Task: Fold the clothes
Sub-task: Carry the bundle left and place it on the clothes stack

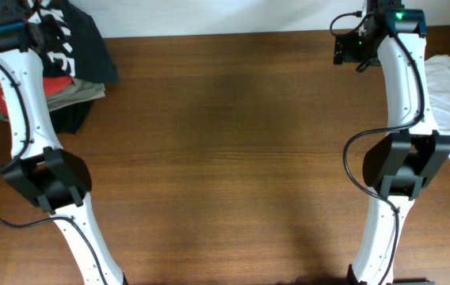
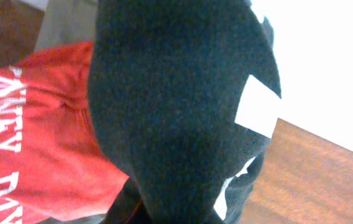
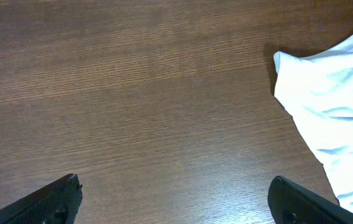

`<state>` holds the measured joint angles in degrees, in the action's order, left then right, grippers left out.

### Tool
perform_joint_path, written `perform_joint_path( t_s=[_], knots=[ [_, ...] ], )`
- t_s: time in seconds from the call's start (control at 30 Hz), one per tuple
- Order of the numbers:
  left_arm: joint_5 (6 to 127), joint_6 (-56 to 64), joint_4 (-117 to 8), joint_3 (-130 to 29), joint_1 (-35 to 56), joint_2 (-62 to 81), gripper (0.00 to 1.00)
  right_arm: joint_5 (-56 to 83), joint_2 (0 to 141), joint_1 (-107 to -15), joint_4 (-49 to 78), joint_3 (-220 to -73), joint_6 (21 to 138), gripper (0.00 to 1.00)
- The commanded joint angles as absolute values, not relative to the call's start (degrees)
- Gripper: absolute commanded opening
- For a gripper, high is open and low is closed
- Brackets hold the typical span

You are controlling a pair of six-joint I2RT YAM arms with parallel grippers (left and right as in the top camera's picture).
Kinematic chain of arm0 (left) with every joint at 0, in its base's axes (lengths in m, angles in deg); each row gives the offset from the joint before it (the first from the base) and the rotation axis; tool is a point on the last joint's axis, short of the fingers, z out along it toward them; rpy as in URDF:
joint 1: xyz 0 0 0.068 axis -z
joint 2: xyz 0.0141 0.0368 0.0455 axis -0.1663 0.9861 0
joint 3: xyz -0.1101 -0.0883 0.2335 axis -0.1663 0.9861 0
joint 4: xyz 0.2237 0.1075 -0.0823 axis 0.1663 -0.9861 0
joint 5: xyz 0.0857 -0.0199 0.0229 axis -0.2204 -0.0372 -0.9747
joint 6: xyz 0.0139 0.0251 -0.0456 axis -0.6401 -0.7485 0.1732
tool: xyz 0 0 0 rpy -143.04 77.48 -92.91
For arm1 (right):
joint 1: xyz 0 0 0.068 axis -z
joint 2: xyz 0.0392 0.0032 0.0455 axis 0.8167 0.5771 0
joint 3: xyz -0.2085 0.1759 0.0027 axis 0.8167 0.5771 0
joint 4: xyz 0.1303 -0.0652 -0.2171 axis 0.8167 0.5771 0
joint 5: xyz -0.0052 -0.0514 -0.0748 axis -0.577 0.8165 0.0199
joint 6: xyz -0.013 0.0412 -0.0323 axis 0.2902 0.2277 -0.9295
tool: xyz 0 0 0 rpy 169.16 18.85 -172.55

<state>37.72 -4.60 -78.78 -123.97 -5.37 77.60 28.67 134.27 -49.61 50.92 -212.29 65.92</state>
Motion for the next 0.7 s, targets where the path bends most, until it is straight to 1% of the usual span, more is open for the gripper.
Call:
perform_joint_path(
  t_s=[0.0, 0.07, 0.23, 0.27, 0.4, 0.5, 0.53, 0.57, 0.6, 0.63, 0.67],
  knots=[
    [41.7, -3.4, -78.9, -130.6, -5.7, 77.3, 0.01, 29.2, 132.9, -49.8, 51.0, -213.4, 66.2, 0.99],
    [44.2, -3.2, -79.8, -133.3, -5.7, 77.3, 0.01, 29.2, 132.9, -49.8, 51.0, -213.4, 66.2, 0.99],
    [43.8, -1.5, -81.2, -133.6, -6.0, 77.5, 0.01, 29.2, 132.9, -49.8, 50.9, -213.4, 66.2, 0.99],
    [43.2, -1.5, -81.2, -133.2, -6.2, 77.6, 0.01, 29.2, 132.9, -49.8, 50.9, -213.4, 66.2, 0.99],
    [33.8, -2.7, -80.3, -129.4, -8.0, 77.9, 0.01, 29.2, 132.9, -49.8, 50.9, -213.4, 66.2, 0.99],
    [32.7, -3.9, -79.3, -127.1, -11.2, 78.4, 0.02, 29.2, 132.9, -49.8, 50.9, -213.4, 66.2, 0.99],
    [32.9, -3.9, -79.3, -126.8, -12.1, 79.0, 0.04, 29.2, 132.9, -49.8, 50.9, -213.4, 66.2, 0.99],
    [32.8, -3.9, -79.2, -126.7, -13.2, 80.2, 0.16, 29.2, 132.9, -49.8, 50.9, -213.4, 66.2, 0.99],
    [32.7, -3.9, -79.0, -126.7, -14.1, 81.4, 0.33, 29.2, 132.9, -49.8, 50.9, -213.4, 66.2, 0.99],
    [32.7, -3.9, -79.0, -126.7, -14.9, 82.4, 0.44, 29.2, 132.9, -49.8, 51.0, -213.4, 66.2, 0.99],
    [32.7, -3.9, -79.0, -126.7, -15.9, 83.6, 0.51, 29.2, 132.9, -49.8, 51.0, -213.4, 66.2, 0.99]
  ],
)
